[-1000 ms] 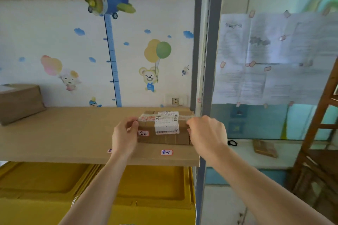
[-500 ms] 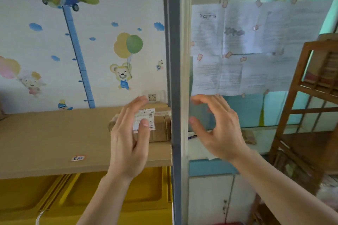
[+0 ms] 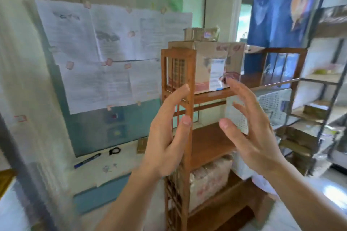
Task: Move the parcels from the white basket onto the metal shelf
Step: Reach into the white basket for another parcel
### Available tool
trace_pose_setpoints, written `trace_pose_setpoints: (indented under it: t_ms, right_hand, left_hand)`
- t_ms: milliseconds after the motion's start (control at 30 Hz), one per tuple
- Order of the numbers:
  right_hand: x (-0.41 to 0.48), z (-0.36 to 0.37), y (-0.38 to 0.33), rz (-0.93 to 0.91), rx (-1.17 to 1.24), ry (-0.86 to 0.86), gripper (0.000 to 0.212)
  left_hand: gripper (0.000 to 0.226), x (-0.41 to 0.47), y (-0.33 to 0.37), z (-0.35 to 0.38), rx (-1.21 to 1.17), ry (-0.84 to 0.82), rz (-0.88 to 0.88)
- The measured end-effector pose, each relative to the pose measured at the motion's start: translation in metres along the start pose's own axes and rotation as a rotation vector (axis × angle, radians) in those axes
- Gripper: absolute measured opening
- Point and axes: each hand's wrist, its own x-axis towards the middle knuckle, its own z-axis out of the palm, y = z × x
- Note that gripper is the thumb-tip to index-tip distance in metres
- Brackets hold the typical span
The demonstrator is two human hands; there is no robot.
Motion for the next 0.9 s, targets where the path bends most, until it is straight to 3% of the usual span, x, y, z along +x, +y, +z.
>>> trace_pose_setpoints:
  t_ms: [267,500,733,900]
  right_hand:
    - [0.029,-0.114,0.106,0.057,-0.096,0.073,0.071]
    - [0.045,-0.147,0.216,0.174,-0.141,0.144,0.071]
    - [0.057,-0.182,0.320,0.294,-0.244,0.226,0.061]
    - [0.063,-0.190,0.419,0.341,-0.256,0.171,0.055]
  left_hand:
    - [0.052,0.073,-0.038,0.161,-0.138,-0.067,-0.040]
    - [0.048,0.119,-0.107,0.259,-0.192,-0.130,-0.053]
    - [0.051,0.156,-0.174,0.362,-0.283,-0.213,-0.174]
    - [0.050,0.161,-0.230,0.418,-0.267,-0.219,-0.288]
